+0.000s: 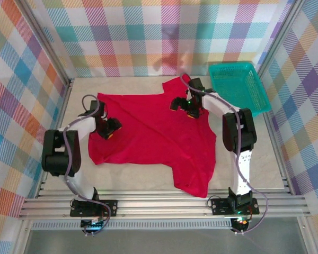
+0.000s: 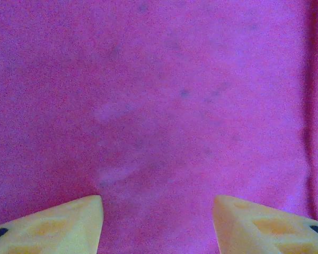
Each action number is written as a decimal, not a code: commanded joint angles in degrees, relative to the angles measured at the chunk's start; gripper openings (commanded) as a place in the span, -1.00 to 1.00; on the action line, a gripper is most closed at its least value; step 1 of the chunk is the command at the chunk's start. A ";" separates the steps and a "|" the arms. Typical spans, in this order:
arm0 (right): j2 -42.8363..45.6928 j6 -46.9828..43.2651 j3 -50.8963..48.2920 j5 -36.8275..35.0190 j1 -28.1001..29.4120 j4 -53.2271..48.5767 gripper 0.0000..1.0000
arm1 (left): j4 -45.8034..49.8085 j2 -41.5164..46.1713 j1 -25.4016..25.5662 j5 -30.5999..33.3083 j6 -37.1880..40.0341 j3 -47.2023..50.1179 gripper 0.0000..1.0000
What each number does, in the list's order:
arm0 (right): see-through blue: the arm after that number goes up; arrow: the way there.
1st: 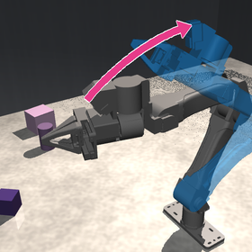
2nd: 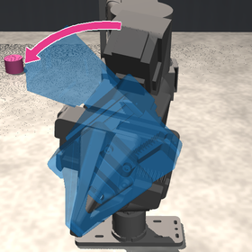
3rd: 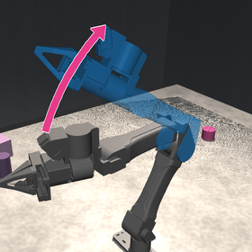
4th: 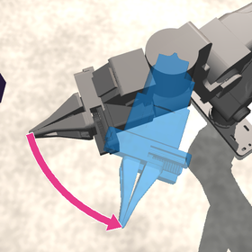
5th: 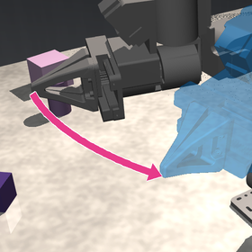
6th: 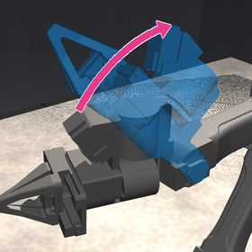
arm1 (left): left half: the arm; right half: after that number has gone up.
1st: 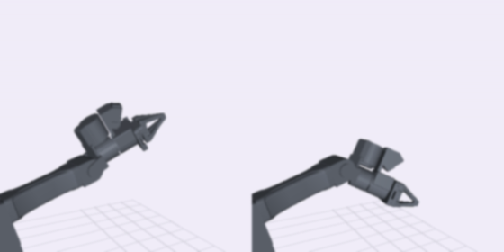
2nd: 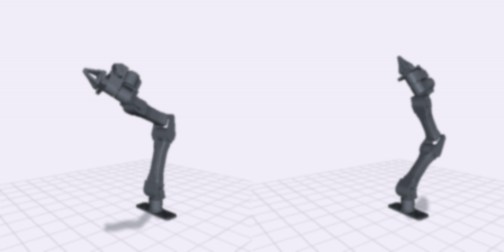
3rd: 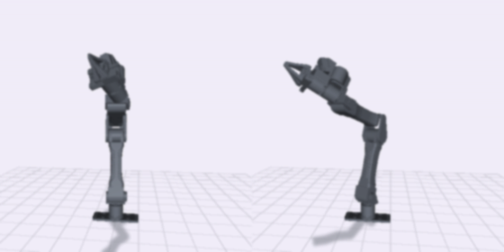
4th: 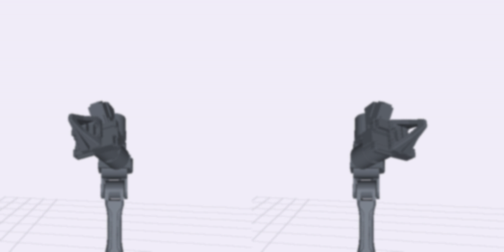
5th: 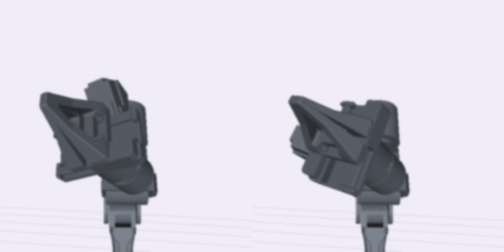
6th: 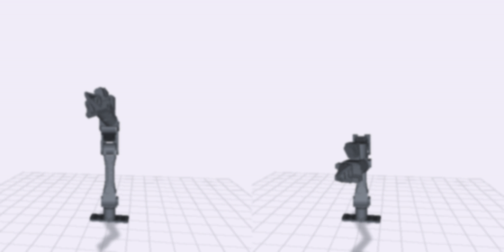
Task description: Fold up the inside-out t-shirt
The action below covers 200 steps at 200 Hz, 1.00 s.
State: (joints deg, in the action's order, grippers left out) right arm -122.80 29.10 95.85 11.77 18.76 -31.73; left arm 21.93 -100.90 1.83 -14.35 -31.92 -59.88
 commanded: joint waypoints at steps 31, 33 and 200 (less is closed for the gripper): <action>-12.97 -0.18 13.24 -3.01 -4.29 -3.43 0.99 | 1.45 -15.97 -2.29 0.90 -0.43 -14.79 0.13; -13.69 -0.18 14.35 -3.10 -4.44 -3.89 0.99 | 1.80 -16.73 -2.40 0.86 -0.36 -15.61 0.13; -1.31 -6.10 24.67 -0.16 -0.32 -20.97 1.00 | 16.59 6.66 -7.00 5.70 6.21 -12.74 -0.47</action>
State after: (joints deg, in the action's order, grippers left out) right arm -136.03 24.34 133.49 10.98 15.66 -53.43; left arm 35.88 -95.35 -4.60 -5.34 -26.22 -78.72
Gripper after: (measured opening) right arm 0.996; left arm 0.304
